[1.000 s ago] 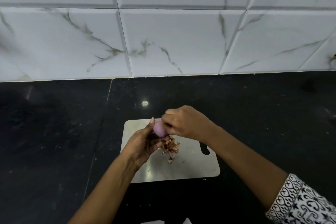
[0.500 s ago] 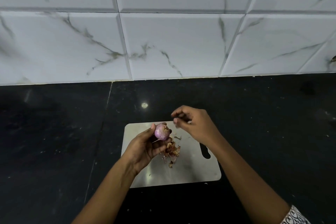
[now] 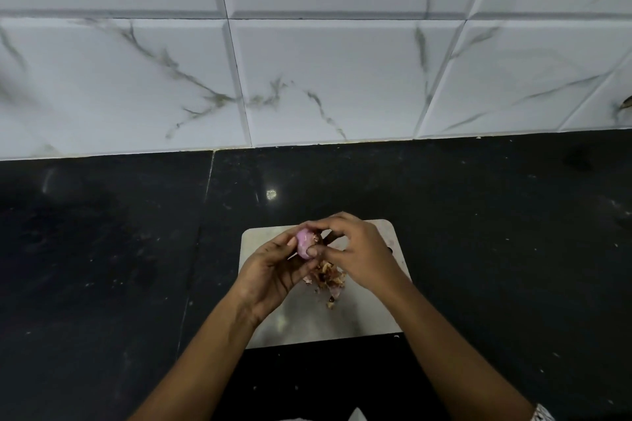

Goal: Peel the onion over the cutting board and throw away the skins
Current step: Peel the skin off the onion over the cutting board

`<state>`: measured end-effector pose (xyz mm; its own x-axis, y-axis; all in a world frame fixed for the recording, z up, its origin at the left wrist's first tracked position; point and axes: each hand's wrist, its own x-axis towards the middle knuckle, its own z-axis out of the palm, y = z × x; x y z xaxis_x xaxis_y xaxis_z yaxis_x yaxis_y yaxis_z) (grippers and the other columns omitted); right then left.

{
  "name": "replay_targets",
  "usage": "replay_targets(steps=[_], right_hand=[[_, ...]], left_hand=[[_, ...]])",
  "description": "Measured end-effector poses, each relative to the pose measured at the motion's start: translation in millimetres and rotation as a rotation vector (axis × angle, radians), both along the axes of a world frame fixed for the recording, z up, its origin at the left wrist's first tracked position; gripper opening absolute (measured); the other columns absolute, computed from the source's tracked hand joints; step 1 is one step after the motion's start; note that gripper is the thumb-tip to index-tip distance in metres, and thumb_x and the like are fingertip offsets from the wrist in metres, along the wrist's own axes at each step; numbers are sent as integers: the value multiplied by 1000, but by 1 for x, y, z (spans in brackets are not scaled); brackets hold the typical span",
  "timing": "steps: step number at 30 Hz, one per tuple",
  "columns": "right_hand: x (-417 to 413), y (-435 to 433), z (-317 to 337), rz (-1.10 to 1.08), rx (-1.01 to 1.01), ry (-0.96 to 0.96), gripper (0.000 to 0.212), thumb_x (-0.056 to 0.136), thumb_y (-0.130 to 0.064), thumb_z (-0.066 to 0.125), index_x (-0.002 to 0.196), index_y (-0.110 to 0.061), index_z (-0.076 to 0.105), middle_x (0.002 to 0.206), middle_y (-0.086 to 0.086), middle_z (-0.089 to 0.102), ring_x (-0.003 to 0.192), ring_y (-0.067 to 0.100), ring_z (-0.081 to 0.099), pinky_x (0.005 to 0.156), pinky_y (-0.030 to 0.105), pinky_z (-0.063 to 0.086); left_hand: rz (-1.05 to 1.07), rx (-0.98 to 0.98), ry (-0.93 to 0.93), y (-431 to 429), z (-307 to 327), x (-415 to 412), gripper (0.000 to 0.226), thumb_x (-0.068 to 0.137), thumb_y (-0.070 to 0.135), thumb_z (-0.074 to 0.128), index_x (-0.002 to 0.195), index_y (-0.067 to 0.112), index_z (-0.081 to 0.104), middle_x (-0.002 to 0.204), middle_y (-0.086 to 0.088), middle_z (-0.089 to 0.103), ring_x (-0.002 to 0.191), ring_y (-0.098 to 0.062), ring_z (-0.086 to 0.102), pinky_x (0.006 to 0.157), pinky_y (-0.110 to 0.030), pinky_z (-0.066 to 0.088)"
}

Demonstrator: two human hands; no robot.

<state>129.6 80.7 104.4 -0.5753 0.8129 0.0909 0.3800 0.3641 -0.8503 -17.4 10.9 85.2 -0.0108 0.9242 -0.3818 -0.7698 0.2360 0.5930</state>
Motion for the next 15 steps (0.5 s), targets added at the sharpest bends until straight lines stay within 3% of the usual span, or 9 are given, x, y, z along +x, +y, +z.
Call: replay_targets(steps=[2,6,11,15], right_hand=[[-7,-4,-7,-77,-19,71,31,73,-18,76,103,-23,69,97,-8,62,89,7,61,81,23,50],[-21,-13,-12,-286,-89,190,1,81,-18,69,81,-17,68,82,-7,60,82,7,59,74,19,48],[-25,-6,-16,-472,-288,220,9,89,-19,59,88,-19,67,89,-4,67,83,13,64,76,38,56],[-10,-15,-7,-392,-334,313,23,92,-9,52,105,-25,62,103,-5,63,84,11,64,69,29,55]], left_hand=[[11,18,-4,-1,0,1,34,79,9,49,107,2,68,104,-16,70,84,-21,71,75,-31,58],[-12,22,58,-4,-4,2,38,85,7,47,120,2,58,107,-14,70,89,-21,70,78,-30,58],[40,24,104,-8,-11,10,29,93,6,44,117,6,61,99,-9,72,86,-17,70,76,-27,58],[128,20,123,-5,-12,8,28,88,4,51,114,10,62,102,-8,72,89,-15,70,73,-25,58]])
